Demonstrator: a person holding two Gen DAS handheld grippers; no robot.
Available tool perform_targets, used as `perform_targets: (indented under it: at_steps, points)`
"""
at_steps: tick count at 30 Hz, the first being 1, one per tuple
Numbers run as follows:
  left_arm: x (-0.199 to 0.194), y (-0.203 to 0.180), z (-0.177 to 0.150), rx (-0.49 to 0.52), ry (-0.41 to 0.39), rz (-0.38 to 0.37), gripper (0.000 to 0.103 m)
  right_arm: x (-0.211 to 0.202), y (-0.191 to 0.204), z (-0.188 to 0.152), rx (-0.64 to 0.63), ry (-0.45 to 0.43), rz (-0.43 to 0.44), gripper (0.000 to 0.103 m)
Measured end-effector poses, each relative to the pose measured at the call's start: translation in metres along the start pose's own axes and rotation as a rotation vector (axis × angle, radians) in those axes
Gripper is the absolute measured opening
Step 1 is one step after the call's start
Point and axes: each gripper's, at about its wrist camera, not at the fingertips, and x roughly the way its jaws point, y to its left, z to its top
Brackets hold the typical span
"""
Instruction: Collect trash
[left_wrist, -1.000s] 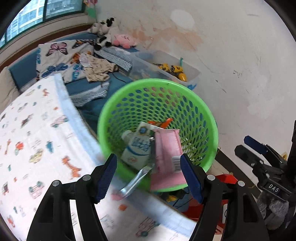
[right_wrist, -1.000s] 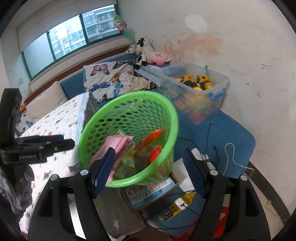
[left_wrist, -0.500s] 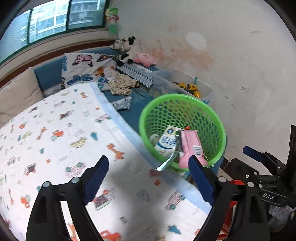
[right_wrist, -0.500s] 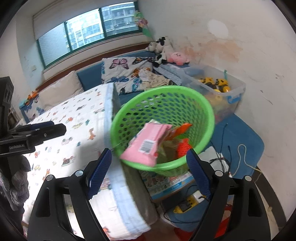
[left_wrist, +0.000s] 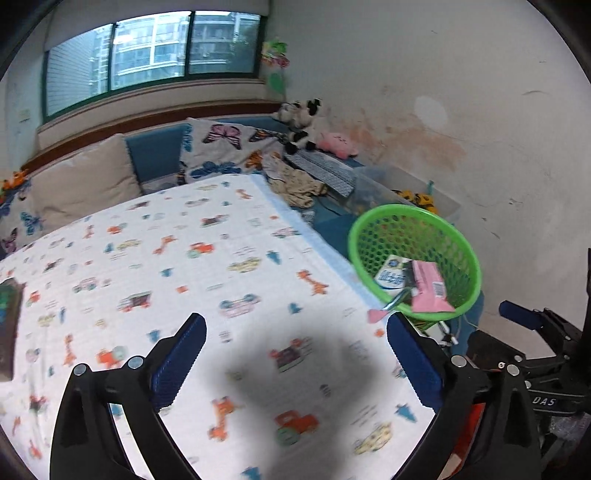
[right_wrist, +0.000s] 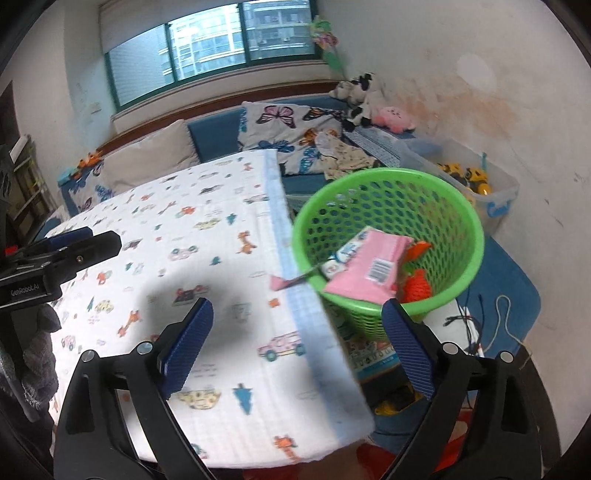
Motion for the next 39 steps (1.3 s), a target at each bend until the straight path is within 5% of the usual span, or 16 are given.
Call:
perform_targets:
  at_steps: [17,39]
  points:
    - [-0.051,0.032,-0.034,-0.056,-0.046,0.131,0.096,-0.014,0.046,-0.010,-0.024,-0.024,0.065,0.096]
    - [-0.082,0.038,-0.066,-0.076,-0.072,0.244,0.096,-0.023,0.057,-0.024,-0.038,-0.044,0.114,0.097]
